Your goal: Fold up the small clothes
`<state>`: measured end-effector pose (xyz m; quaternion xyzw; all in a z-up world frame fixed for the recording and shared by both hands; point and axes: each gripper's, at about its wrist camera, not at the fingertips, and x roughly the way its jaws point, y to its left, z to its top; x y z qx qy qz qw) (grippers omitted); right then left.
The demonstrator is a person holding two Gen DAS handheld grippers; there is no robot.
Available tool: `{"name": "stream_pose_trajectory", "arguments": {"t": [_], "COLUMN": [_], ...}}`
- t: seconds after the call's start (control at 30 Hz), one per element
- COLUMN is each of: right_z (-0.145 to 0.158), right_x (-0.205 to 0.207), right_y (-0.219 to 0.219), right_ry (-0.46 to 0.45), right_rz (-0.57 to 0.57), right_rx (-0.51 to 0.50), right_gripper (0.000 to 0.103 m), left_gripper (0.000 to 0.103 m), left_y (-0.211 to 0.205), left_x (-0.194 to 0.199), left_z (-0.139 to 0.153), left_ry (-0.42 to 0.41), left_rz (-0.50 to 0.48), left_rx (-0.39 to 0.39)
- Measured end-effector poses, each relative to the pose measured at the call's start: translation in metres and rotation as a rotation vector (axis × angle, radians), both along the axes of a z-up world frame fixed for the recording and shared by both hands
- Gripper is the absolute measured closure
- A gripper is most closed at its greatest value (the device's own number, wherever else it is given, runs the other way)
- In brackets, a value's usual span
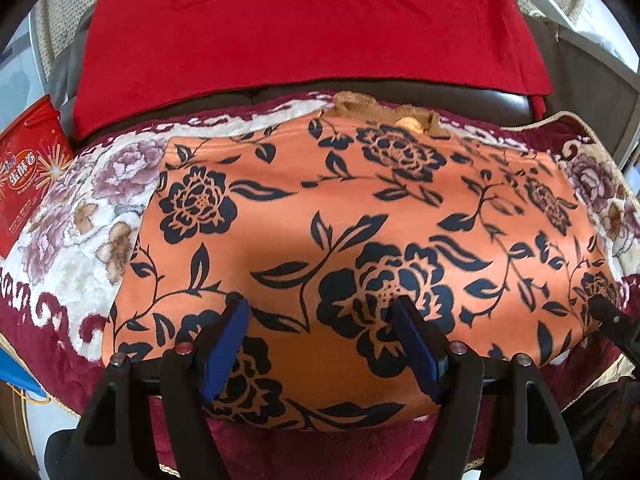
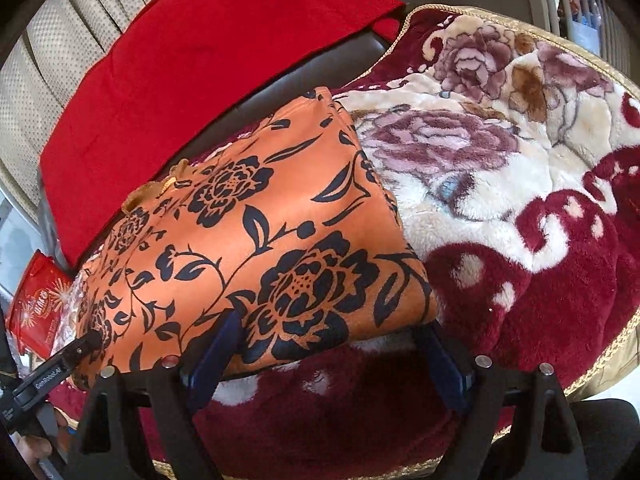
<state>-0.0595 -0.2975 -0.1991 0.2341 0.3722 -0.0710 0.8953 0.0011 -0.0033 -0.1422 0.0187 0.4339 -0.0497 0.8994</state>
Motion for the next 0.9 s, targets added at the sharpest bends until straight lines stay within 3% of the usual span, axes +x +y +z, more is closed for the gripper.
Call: {"name": "stream_pose_trajectory", "arguments": {"t": [0.07,0.17,0.23,0.33,0.37,0.53,0.57,0.63,0.7,0.73,0.77,0.83,0.9], "right_z": [0.003,-0.003,-0.018,-0.028,-0.028,-0.019,-0.018,-0.021,-0.026,-0.025,-0.022,-0.015,-0.01], "right_x": [-0.005,-0.009,-0.003,0.002,0.004,0.01,0.012,0.019,0.023,0.025,0.028,0.034,0.041], "right_y": [-0.01,-0.036,-0.053,-0.067,-0.069,-0.07,-0.068,-0.069,-0.073,-0.073,-0.072,-0.072,-0.071], "right_ry": [-0.054,-0.136,-0.136,-0.134,-0.142,-0.137,-0.126,-0.097,-0.112,-0.109,-0.104,-0.084,-0.064], "right_rz": [0.012,0.011,-0.003,-0.044,-0.04,-0.062,-0.066,-0.099,-0.119,-0.126,-0.12,-0.115,-0.115], "right_rx": [0.101,0.366,0.52,0.627,0.66,0.64,0.622,0.613,0.656,0.65,0.628,0.587,0.554], "right_gripper": [0.016,0.016,0.022,0.049,0.064,0.065,0.064,0.05,0.048,0.047,0.048,0.067,0.072], "left_gripper": [0.028,0.028,0.028,0.024,0.025,0.023,0.022,0.02,0.018,0.019,0.019,0.019,0.019], "left_y": [0.001,-0.001,-0.005,-0.016,-0.02,-0.014,-0.014,-0.02,-0.023,-0.021,-0.017,-0.005,-0.004], "left_x": [-0.002,0.001,0.007,0.019,0.018,0.006,0.011,0.03,0.029,0.026,0.024,0.015,0.019], "left_z": [0.006,0.007,0.001,-0.017,-0.014,0.016,0.011,-0.017,-0.015,-0.007,0.001,0.019,0.017], "left_ry": [-0.032,-0.043,-0.035,-0.014,-0.028,-0.156,-0.141,-0.015,-0.052,-0.054,-0.07,-0.159,-0.182], "left_rz": [0.001,-0.011,-0.024,-0.043,-0.054,-0.064,-0.059,-0.077,-0.086,-0.088,-0.087,-0.069,-0.056], "left_rx": [-0.022,-0.061,-0.067,0.019,0.044,-0.032,-0.035,0.003,0.035,0.005,-0.042,-0.118,-0.1]}}
